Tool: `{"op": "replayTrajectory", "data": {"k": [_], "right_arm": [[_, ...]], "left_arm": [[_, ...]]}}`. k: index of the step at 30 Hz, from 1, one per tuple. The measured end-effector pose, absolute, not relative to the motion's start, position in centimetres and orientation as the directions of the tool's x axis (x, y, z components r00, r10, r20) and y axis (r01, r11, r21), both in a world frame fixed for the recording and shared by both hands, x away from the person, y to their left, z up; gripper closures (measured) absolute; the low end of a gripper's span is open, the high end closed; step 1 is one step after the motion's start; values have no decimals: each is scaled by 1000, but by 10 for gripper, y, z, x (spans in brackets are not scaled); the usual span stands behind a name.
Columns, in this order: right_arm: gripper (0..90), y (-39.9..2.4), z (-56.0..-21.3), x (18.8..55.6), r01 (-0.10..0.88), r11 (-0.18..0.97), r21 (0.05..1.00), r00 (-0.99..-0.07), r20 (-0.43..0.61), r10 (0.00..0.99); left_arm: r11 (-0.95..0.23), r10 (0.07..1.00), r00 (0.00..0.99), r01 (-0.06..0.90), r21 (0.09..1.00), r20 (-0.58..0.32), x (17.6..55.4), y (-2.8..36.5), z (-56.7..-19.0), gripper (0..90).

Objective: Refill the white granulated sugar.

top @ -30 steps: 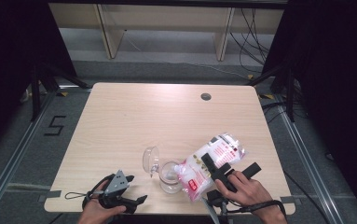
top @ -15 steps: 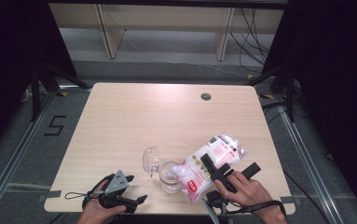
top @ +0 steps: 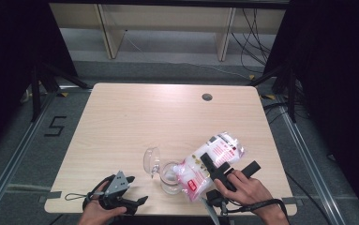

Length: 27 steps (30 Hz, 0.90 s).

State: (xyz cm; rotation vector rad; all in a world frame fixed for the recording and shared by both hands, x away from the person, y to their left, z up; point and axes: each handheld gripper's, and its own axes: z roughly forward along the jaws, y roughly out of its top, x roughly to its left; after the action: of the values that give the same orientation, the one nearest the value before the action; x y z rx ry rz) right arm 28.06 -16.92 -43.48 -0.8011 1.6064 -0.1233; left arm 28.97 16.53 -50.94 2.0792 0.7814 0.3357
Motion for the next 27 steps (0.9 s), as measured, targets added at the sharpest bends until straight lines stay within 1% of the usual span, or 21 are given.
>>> {"op": "replayTrajectory", "data": {"k": [4,6,8,11,13,16,18,19,23,24,27], "right_arm": [[561,-169,-435,281,-422,741,-522,15,-822,-569],[563,-169,-436,282,-423,743,-518,12,-824,-567],[566,-169,-437,282,-425,750,-507,8,-830,-557],[569,-170,-438,281,-424,749,-509,18,-832,-555],[571,-170,-438,281,-423,750,-510,19,-832,-555],[573,-171,-437,281,-425,755,-500,12,-837,-548],[574,-170,-438,282,-430,761,-485,7,-845,-535],[574,-170,-437,281,-423,754,-503,15,-836,-549],[576,-171,-436,281,-426,757,-495,6,-839,-545],[577,-171,-437,281,-427,755,-498,5,-836,-548],[577,-171,-437,281,-431,755,-494,2,-837,-547]], "left_arm": [[-422,629,775,408,810,-63,289,166,-508,159],[-458,618,786,389,799,-29,291,168,-507,159],[-434,630,775,407,803,-53,290,166,-508,159],[-443,627,777,405,800,-46,290,167,-508,159],[-424,628,776,407,809,-61,289,166,-508,159],[-445,621,783,394,804,-40,290,167,-508,159],[-427,624,780,397,812,-53,290,166,-508,159],[-432,620,783,395,811,-51,290,166,-508,159],[-433,619,784,393,811,-49,290,166,-508,159],[-418,625,778,399,816,-60,290,166,-509,159],[-430,617,786,390,814,-51,290,166,-508,159]]}}
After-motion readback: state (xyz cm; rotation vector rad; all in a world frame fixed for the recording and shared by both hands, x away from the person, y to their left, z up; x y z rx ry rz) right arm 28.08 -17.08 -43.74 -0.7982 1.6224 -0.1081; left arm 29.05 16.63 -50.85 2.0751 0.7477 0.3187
